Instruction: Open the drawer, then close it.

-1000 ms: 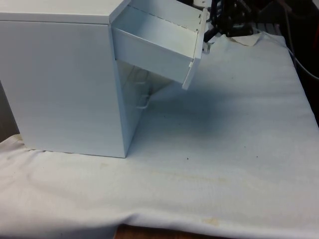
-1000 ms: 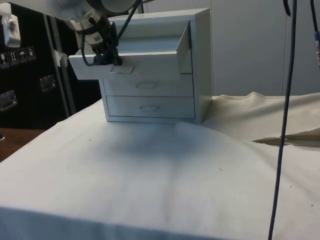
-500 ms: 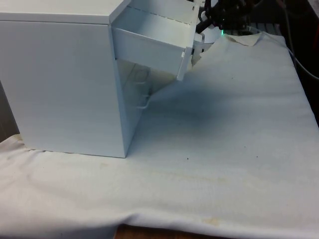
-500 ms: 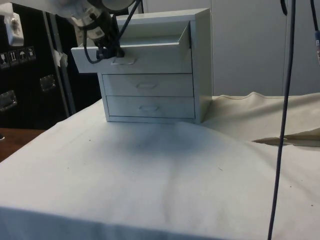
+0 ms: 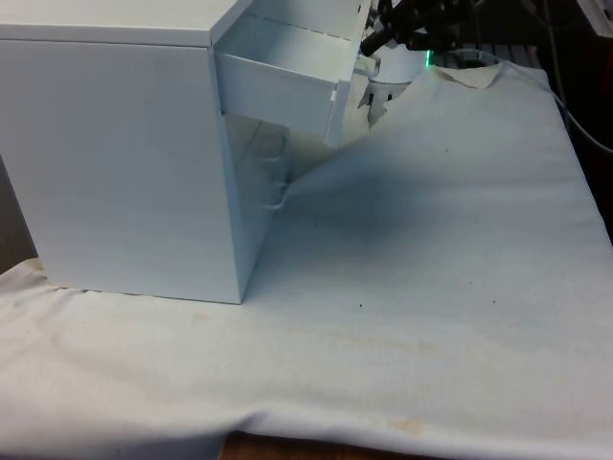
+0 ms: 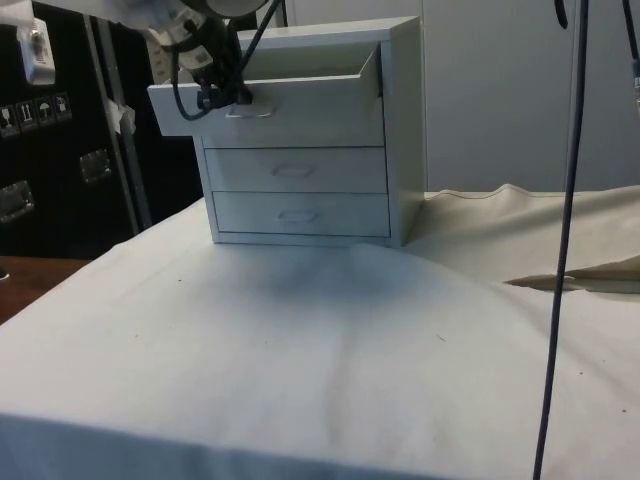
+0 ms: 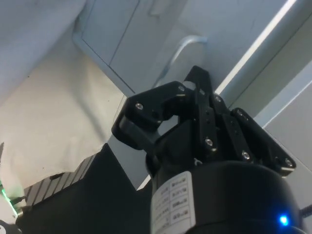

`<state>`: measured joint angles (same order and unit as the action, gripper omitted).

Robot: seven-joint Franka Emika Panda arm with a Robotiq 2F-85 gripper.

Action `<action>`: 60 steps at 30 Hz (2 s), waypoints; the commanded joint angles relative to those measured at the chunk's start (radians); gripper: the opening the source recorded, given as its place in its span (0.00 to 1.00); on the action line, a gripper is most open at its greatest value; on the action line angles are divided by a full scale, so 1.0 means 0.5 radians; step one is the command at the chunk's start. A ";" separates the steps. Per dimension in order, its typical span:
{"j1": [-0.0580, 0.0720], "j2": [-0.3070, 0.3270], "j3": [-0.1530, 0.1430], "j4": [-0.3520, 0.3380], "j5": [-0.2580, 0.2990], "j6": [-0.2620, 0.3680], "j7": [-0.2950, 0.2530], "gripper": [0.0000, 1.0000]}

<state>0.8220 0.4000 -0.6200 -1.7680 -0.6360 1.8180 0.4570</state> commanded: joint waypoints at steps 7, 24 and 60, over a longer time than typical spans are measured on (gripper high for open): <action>-0.016 -0.018 -0.052 -0.002 -0.004 0.028 -0.056 0.00; -0.018 -0.014 -0.158 0.006 0.004 0.036 -0.104 0.00; -0.096 -0.016 -0.352 -0.018 0.024 0.162 -0.248 0.00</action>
<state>0.7830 0.3940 -0.7960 -1.7740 -0.6280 1.8870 0.3440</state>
